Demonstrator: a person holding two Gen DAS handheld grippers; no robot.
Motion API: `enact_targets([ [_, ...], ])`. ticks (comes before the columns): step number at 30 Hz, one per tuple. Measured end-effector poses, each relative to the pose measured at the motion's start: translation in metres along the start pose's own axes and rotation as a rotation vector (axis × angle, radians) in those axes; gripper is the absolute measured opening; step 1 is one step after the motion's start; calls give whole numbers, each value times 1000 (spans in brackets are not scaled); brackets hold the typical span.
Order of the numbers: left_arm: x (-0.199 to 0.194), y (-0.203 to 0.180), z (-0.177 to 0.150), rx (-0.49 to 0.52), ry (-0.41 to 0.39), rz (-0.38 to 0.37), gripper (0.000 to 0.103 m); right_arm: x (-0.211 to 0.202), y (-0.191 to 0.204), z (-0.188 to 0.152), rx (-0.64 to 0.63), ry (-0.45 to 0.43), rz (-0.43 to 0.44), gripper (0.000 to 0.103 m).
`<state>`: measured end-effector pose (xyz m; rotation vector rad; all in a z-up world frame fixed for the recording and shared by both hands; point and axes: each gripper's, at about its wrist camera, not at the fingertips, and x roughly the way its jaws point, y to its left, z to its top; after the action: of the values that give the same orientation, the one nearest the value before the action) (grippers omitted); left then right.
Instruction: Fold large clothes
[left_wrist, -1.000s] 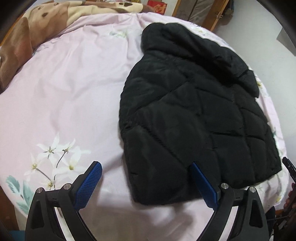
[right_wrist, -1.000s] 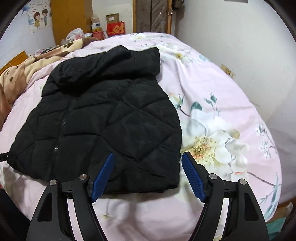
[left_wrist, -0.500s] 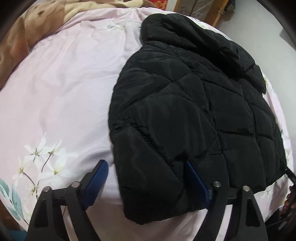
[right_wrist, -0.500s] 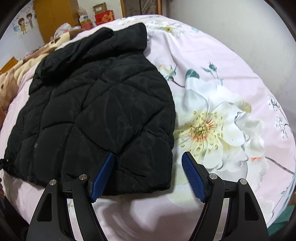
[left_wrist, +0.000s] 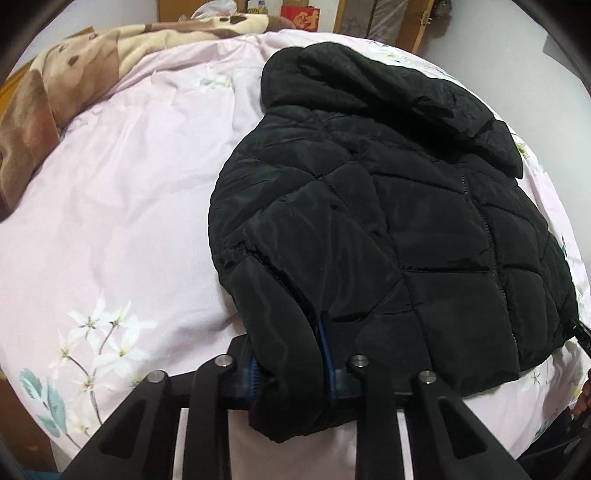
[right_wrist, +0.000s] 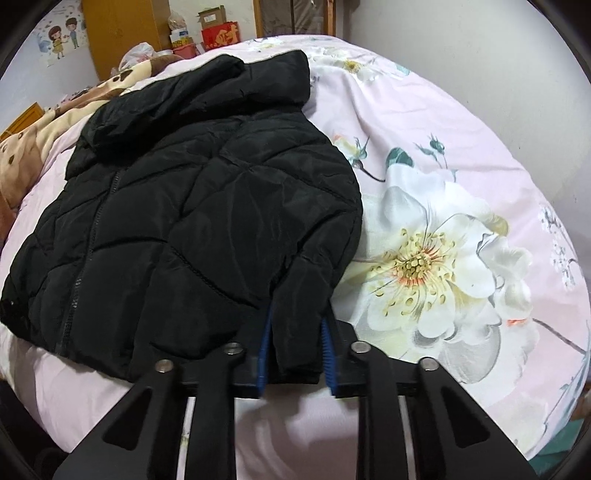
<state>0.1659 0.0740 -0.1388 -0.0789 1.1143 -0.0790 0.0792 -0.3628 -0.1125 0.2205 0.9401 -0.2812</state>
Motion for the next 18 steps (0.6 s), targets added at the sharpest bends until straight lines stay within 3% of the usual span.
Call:
enact_targets([
  [12, -59, 6, -15, 4, -45, -70, 21, -62, 3, -5, -22, -79, 48, 16],
  [18, -90, 10, -39, -2, -44, -100, 21, -97, 0, -12, -1, -84, 79, 15],
])
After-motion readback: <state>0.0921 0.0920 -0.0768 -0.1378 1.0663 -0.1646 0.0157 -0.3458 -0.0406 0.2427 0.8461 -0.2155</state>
